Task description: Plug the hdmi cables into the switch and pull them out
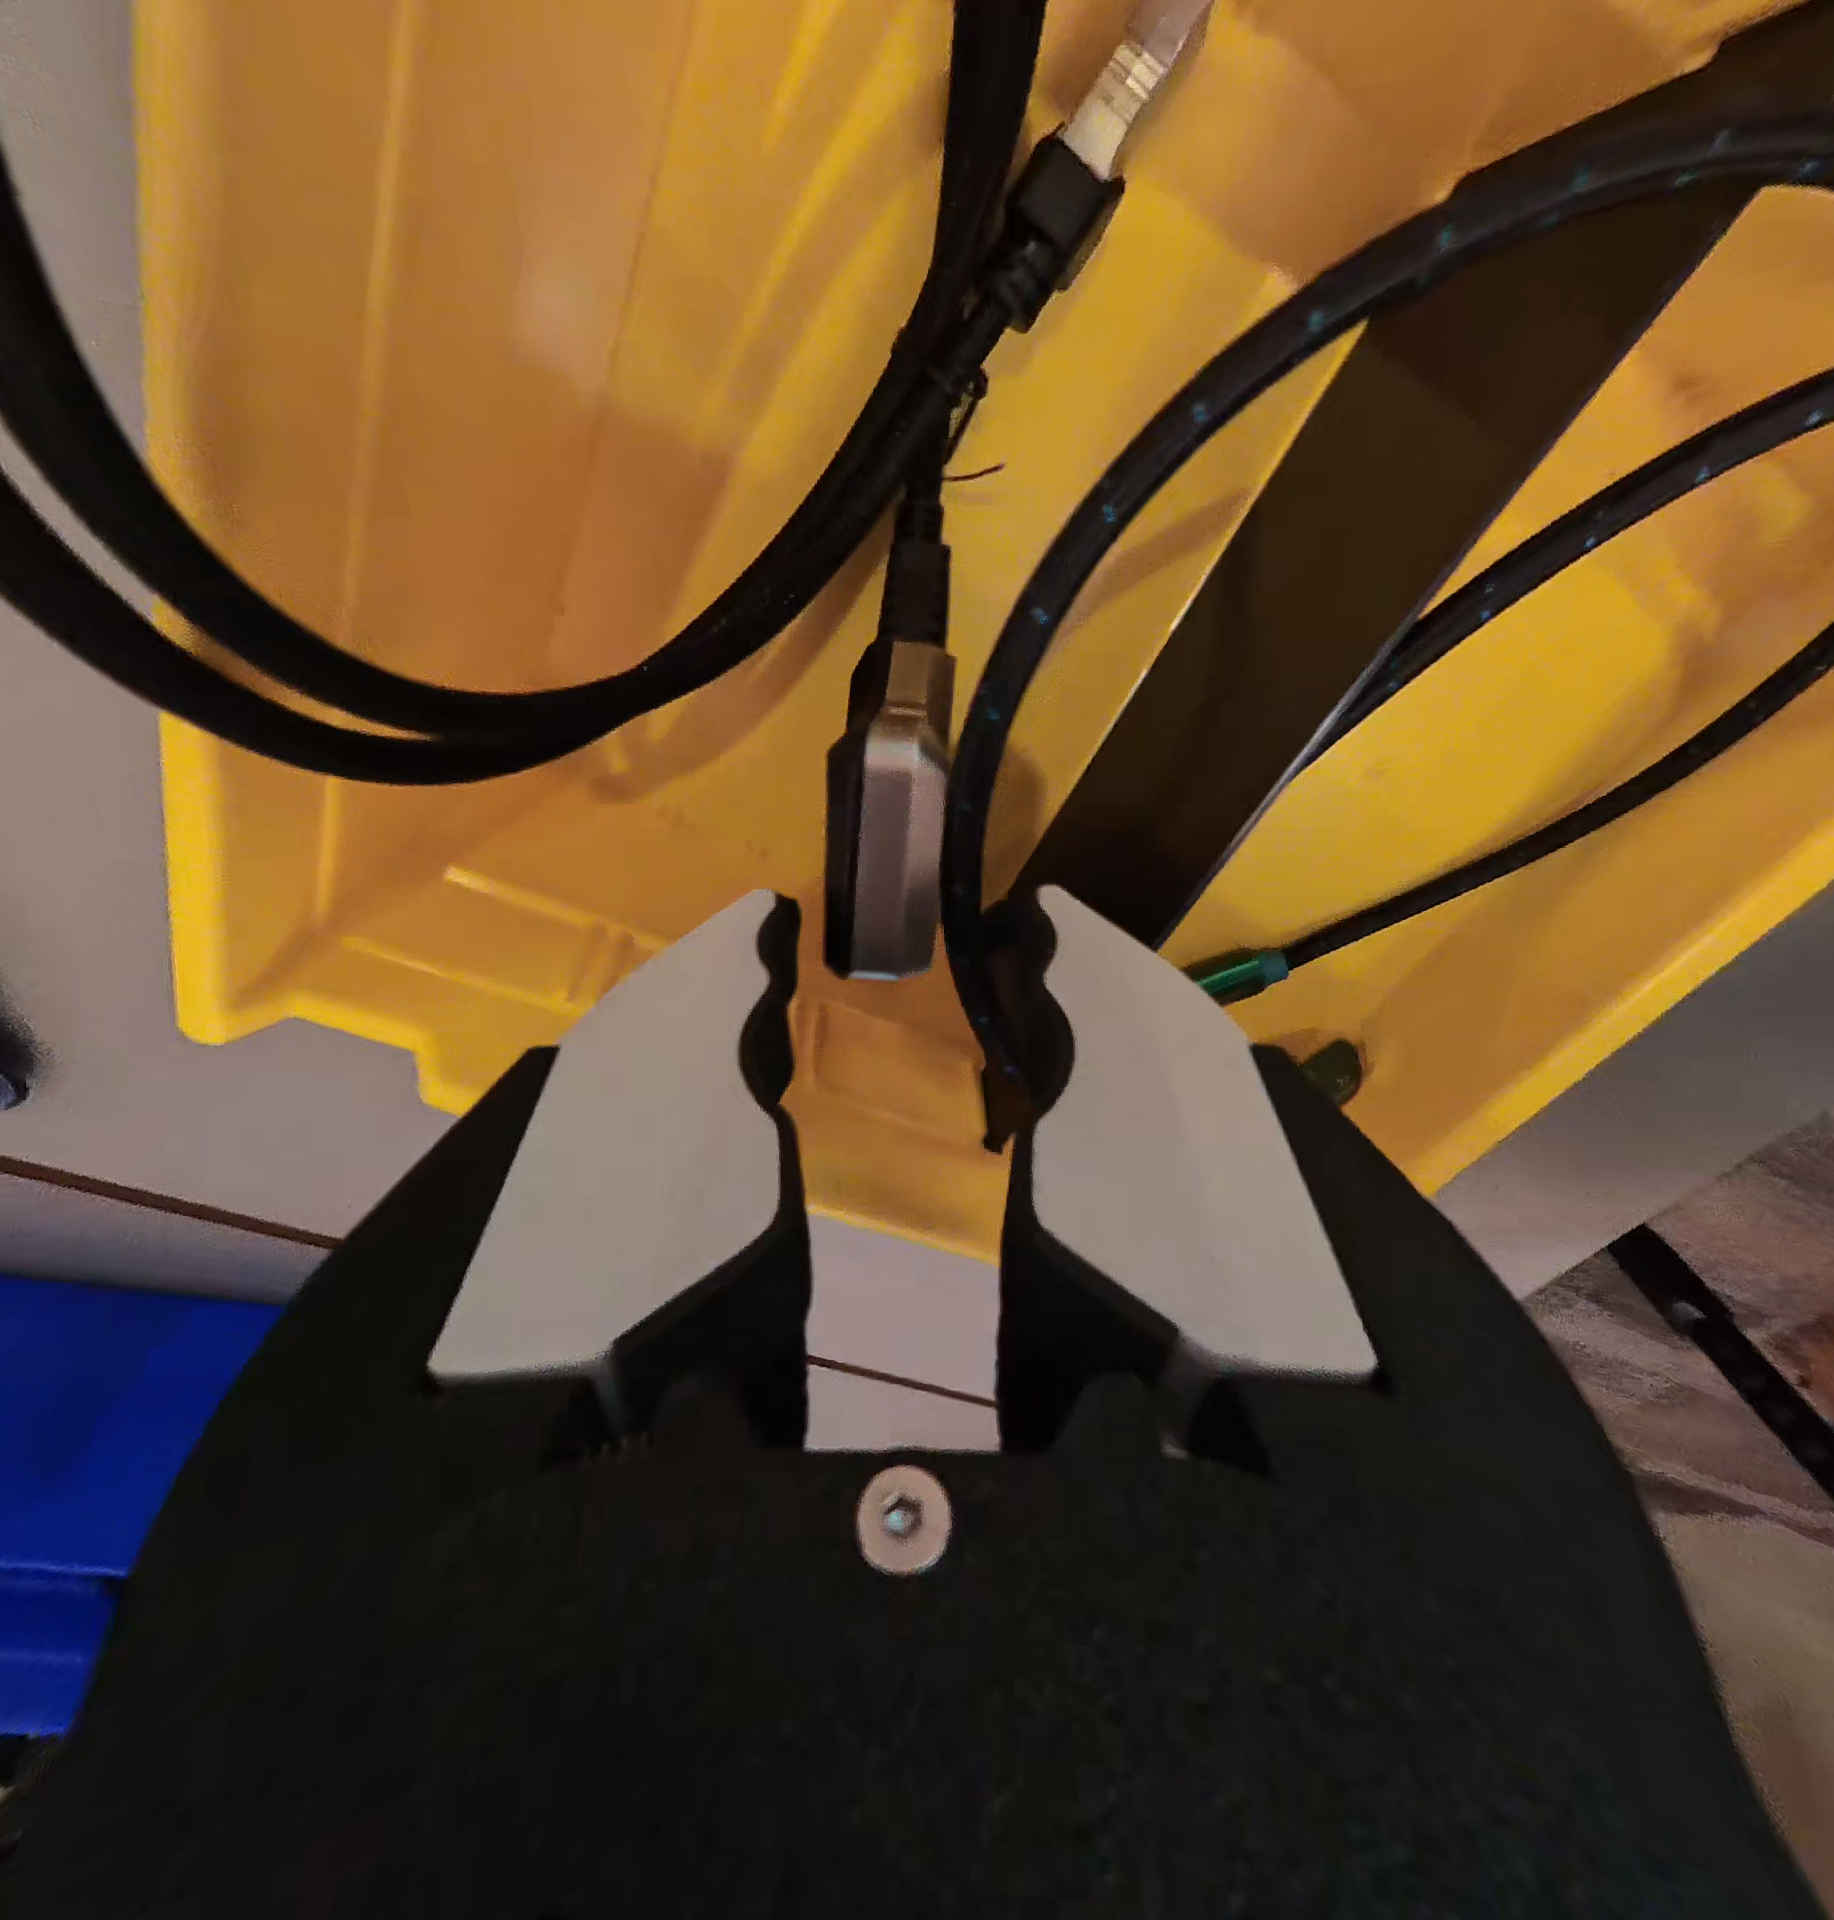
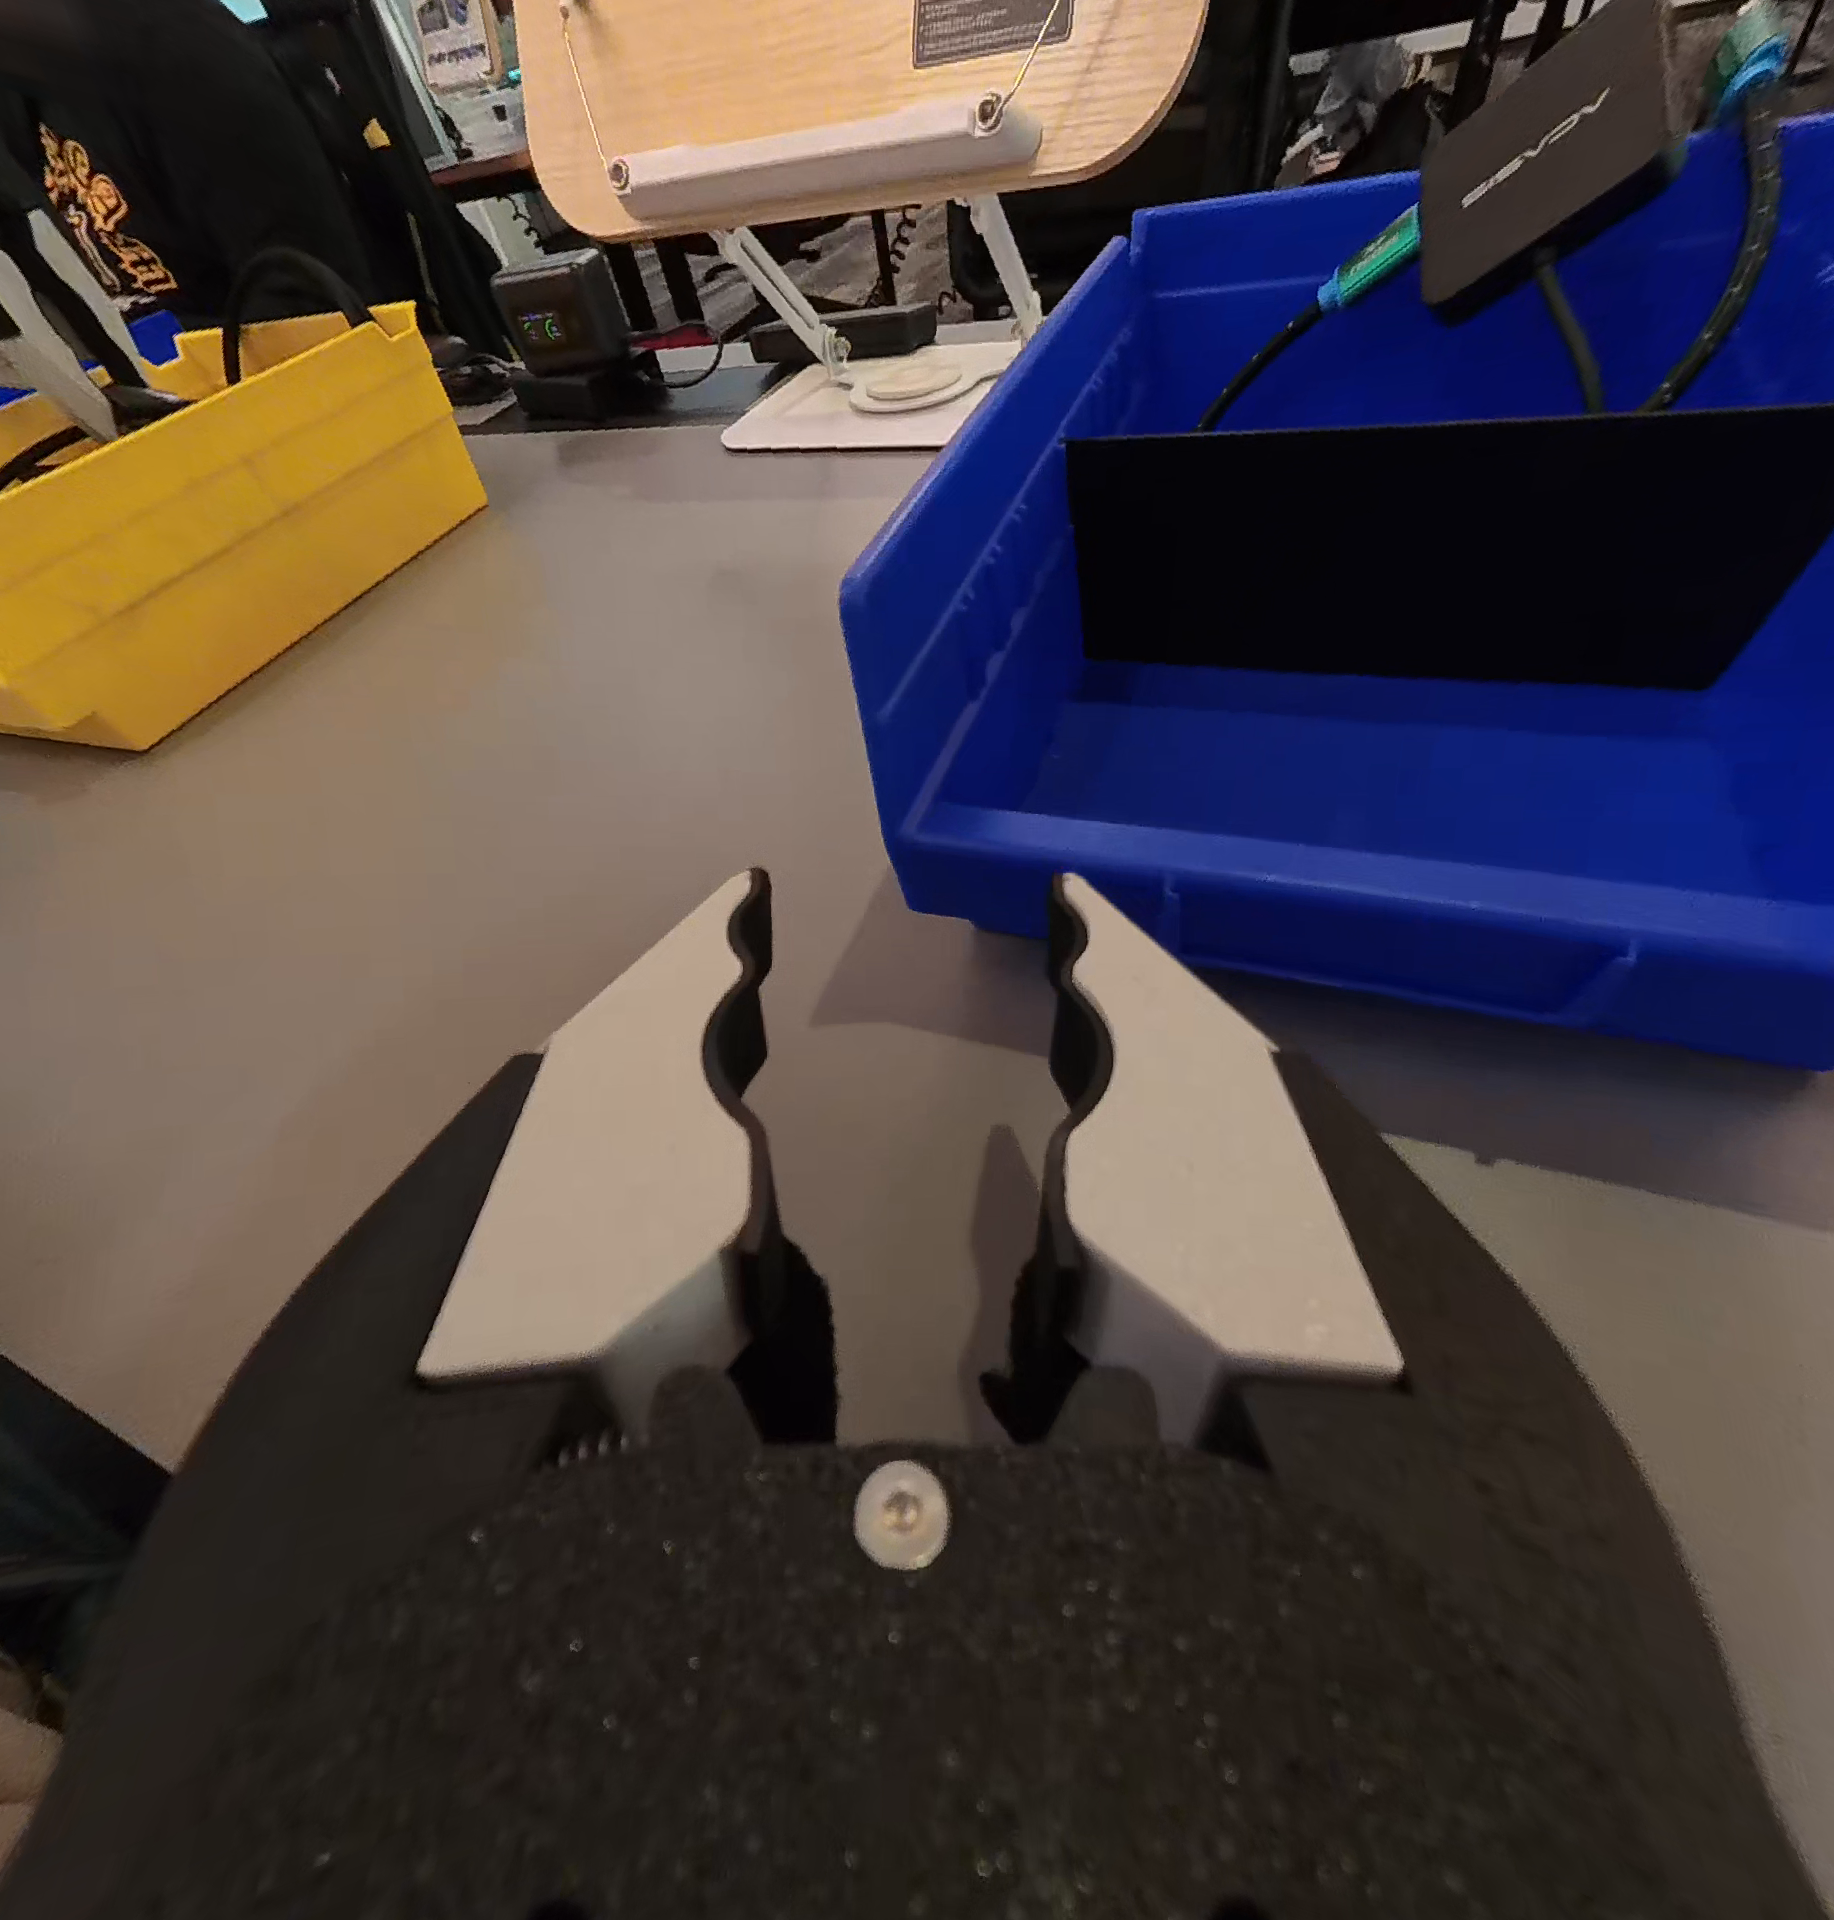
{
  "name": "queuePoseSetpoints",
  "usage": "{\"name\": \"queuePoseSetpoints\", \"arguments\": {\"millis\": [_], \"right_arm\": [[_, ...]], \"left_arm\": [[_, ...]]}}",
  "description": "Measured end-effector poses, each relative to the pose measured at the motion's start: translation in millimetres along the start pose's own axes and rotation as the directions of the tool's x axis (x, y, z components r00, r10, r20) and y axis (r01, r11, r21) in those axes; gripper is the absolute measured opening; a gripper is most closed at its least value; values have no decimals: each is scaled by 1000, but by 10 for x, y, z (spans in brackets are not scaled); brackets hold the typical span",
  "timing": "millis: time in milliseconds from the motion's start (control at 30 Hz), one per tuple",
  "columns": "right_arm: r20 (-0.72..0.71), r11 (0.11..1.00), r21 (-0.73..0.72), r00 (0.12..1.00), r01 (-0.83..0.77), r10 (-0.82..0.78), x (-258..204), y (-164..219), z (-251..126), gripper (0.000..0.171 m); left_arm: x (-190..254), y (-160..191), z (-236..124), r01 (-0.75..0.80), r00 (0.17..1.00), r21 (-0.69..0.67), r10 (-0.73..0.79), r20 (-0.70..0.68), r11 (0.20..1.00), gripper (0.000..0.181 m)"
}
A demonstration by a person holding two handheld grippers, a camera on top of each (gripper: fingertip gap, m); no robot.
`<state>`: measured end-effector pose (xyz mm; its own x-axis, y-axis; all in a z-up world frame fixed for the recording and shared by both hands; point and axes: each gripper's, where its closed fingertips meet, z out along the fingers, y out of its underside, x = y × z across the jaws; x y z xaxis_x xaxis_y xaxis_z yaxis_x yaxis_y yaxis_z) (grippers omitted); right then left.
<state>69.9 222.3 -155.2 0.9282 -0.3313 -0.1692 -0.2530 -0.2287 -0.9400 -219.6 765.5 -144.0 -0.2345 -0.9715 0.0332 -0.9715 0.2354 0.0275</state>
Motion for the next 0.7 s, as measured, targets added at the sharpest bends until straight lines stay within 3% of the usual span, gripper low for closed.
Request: {"name": "queuePoseSetpoints", "arguments": {"millis": [233, 400, 600, 700], "right_arm": [[32, 1000, -24, 999, 12, -11, -89, 36, 47, 50], [35, 1000, -27, 999, 13, -12, -97, 38, 53, 50], [40, 999, -37, 999, 10, -8, -102, 60, 60, 50], [41, 999, -38, 999, 12, -11, -108, 64, 58, 49]], "left_arm": [[-9, -146, -155, 32, 999, 67, -31, -14, 997, 40], [55, -23, 14, -8, 999, -47, 9, 32, 999, 45], [-151, -124, -414, 89, 994, 168, -97, 40, 982, 47], [-212, -149, -509, 103, 993, 205, -114, 42, 973, 49]]}}
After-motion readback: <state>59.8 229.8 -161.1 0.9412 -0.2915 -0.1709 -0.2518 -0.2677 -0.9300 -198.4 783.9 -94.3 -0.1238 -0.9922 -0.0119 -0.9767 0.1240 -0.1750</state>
